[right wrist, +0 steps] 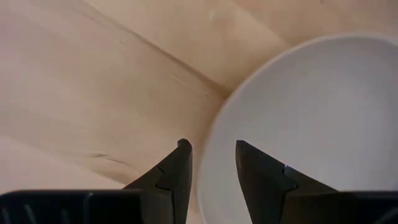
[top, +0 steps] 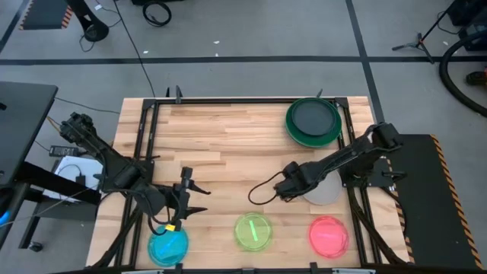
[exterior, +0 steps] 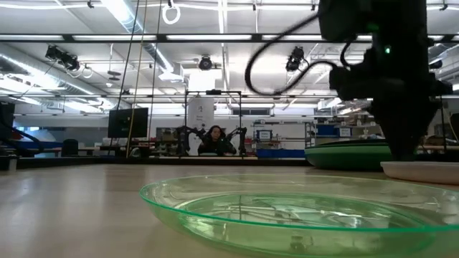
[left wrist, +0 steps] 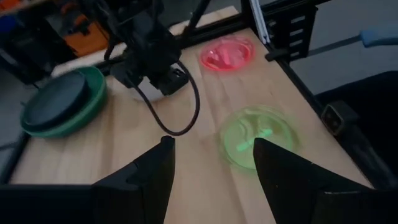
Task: Stack plastic plates
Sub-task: Stack the white plate on top of the black plate
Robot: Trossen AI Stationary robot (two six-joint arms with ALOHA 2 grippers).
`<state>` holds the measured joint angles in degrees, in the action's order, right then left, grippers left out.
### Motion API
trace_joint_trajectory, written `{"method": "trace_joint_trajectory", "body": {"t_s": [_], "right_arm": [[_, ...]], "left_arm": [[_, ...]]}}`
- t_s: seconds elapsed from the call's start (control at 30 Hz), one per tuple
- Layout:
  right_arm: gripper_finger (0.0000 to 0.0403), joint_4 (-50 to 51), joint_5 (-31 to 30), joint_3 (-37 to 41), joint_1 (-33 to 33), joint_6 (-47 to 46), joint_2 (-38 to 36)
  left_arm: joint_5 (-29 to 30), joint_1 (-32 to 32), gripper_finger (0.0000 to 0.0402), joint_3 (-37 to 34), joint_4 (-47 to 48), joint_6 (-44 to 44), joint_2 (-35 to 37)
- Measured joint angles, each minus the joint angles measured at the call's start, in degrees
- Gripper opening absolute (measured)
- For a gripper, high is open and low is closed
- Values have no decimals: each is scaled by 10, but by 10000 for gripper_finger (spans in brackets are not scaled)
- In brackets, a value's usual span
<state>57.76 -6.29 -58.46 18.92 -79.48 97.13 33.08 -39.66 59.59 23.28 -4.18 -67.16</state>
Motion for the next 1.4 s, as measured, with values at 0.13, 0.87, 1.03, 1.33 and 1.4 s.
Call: {"method": "trace_joint_trajectory", "body": {"t_s": [0.13,0.87,1.03,1.33,1.4], "right_arm": [[132,-2,28,0,0,8,41],[12,0,12,1,-26,224,-101],[12,63,-1,0,-52,295,-168],[12,218,-89,-112,-77,407,-180],[12,225,-122,-127,-89,464,-179]], "left_arm": [[0,-15,222,0,11,-40,0],[1,-34,222,0,-5,-50,-42],[7,5,222,0,65,-140,-76],[34,119,221,0,240,-292,-85],[34,142,221,0,246,-285,-86]]}}
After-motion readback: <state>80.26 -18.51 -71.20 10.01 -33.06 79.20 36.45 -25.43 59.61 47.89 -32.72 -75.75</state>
